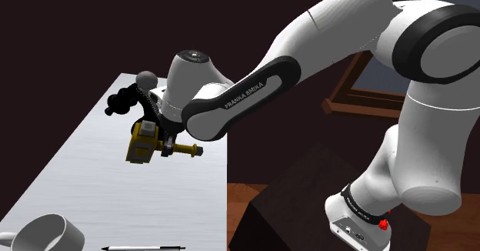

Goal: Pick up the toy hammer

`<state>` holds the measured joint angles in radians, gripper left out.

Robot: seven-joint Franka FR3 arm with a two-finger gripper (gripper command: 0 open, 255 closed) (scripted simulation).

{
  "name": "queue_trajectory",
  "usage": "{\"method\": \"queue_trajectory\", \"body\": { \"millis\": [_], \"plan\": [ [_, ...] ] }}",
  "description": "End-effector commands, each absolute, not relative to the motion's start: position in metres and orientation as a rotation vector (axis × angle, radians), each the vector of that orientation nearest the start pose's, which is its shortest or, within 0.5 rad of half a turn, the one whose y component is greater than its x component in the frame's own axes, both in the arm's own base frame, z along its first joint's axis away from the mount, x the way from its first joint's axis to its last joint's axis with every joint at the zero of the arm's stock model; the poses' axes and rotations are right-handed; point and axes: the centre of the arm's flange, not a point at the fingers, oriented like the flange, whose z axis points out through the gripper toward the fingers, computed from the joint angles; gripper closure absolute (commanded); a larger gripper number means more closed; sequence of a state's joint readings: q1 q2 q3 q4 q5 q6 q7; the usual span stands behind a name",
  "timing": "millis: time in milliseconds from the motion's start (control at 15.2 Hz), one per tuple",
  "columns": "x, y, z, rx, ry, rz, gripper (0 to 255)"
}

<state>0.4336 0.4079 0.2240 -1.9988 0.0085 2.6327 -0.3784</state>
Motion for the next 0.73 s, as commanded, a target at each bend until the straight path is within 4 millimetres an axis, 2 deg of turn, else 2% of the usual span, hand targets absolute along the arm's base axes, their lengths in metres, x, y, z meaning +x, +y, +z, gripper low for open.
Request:
{"method": "queue_trajectory", "body": {
  "millis": [0, 660],
  "plan": [
    [0.501, 0.380, 0.282, -2.633, -1.440, -0.331, 255],
    [0.501, 0.380, 0.335, -2.633, -1.440, -0.331, 255]
  ]
}}
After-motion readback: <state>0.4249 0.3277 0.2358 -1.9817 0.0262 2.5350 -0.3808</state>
